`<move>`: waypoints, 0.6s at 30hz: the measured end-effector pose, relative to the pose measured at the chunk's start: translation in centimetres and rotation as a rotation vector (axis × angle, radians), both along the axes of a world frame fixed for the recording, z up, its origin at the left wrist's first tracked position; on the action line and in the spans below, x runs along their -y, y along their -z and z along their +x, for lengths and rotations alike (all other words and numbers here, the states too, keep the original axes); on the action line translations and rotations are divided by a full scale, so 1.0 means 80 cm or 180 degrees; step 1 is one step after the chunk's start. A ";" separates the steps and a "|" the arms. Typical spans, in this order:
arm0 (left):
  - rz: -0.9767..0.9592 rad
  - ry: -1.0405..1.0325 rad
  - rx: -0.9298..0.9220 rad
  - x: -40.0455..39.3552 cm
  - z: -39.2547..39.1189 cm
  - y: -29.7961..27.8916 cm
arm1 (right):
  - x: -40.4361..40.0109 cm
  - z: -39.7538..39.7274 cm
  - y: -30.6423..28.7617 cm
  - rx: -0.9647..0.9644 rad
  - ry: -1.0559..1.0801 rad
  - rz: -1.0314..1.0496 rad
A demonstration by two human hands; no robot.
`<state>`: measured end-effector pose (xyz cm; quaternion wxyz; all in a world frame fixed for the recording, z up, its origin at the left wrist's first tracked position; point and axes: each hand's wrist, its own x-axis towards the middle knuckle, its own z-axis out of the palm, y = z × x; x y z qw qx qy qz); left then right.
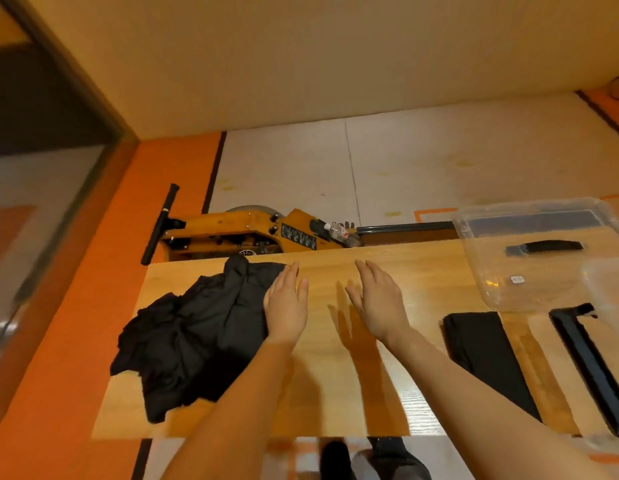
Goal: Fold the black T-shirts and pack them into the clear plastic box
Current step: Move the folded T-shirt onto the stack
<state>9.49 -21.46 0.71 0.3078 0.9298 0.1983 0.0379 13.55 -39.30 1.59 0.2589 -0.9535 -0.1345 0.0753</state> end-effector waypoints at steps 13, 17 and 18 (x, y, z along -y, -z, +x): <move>0.0187 -0.1837 -0.0137 -0.121 -0.148 0.003 | -0.159 -0.005 0.016 -0.0200 -0.1696 -0.0147; 0.0188 -0.2149 -0.0193 -0.135 -0.176 0.012 | -0.186 0.004 0.024 -0.0198 -0.1994 -0.0292; 0.0170 -0.2197 -0.0212 -0.138 -0.179 0.014 | -0.192 0.007 0.027 -0.0211 -0.2042 -0.0327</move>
